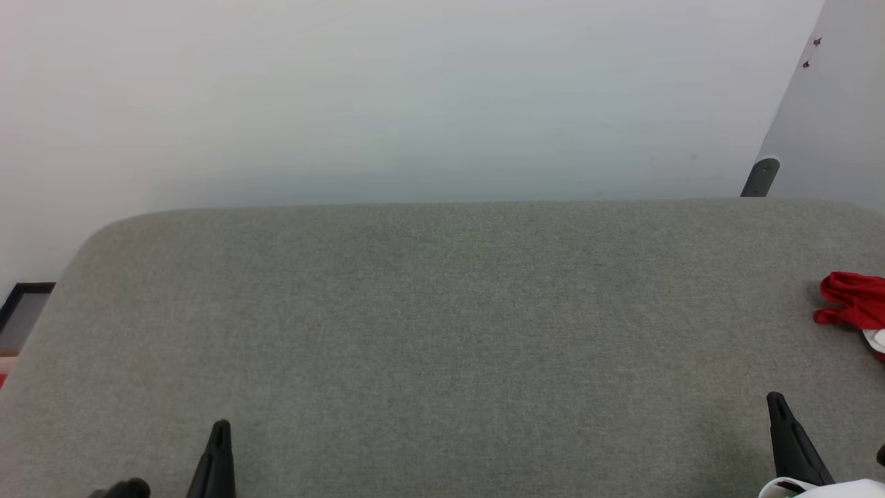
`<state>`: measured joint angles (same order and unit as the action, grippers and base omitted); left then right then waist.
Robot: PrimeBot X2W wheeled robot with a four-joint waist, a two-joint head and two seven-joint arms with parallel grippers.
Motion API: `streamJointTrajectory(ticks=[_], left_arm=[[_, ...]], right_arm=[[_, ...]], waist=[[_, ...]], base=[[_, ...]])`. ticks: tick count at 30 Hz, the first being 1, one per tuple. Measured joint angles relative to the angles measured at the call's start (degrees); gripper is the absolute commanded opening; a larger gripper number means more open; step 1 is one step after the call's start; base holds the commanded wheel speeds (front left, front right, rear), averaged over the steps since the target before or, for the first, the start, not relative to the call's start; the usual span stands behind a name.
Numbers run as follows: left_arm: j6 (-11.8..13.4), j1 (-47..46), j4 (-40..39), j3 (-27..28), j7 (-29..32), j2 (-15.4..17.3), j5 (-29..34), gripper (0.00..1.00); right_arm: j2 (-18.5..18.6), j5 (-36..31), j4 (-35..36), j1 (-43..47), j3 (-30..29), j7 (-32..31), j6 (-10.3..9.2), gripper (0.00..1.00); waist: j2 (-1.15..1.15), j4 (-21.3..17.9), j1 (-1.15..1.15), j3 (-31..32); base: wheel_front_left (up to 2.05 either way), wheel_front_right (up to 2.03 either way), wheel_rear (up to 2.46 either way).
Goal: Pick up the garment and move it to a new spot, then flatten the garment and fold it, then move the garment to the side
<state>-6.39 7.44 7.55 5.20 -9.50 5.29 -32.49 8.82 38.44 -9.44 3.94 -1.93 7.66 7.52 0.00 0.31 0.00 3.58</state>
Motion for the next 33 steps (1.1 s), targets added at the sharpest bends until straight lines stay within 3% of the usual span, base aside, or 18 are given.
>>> streamJointTrajectory(ticks=[33], left_arm=[[-0.25,-5.46,2.70,0.53,6.81,-1.04,-25.08,0.00]], right_arm=[[-2.44,22.54,-1.93,-4.12,-1.91,-5.97,-0.01,0.00]], waist=[[0.00,-0.10,0.00,-1.17]], base=[[0.00,0.00,0.00]])
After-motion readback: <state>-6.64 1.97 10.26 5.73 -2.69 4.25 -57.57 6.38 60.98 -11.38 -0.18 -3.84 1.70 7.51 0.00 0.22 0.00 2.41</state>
